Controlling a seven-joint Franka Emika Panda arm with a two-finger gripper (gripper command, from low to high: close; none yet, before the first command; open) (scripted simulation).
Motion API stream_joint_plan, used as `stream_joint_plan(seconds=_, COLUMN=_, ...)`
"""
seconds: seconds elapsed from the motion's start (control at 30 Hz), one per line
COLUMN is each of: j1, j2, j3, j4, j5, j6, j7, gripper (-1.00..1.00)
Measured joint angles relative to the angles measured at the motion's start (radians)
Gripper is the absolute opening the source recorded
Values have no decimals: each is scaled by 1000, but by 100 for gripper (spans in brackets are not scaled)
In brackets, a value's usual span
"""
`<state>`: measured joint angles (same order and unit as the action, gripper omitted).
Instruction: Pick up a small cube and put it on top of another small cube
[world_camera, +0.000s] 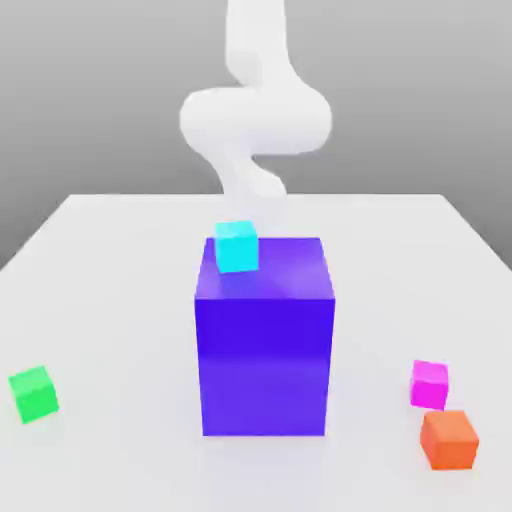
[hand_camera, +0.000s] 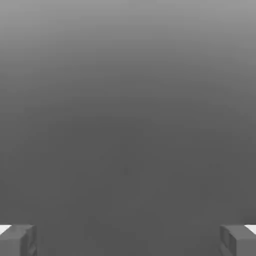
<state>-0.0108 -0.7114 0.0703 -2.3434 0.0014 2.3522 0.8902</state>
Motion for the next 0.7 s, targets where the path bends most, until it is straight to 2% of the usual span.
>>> stream_joint_plan(seconds=0.27, j1=-23, j2=290, j3=239, j4=-143, j5=-22, j6=173, j7=318, gripper=0)
stream_joint_plan(seconds=0.47, j1=-17, j2=508, j3=396, j4=-247, j5=-79, j6=300, j7=581, gripper=0)
stream_joint_plan(seconds=0.6, j1=26, j2=659, j3=470, j4=-316, j5=-141, j6=382, j7=772, gripper=0)
stream_joint_plan(seconds=0.7, j1=87, j2=771, j3=481, j4=-368, j5=-180, j6=444, j7=911, gripper=0)
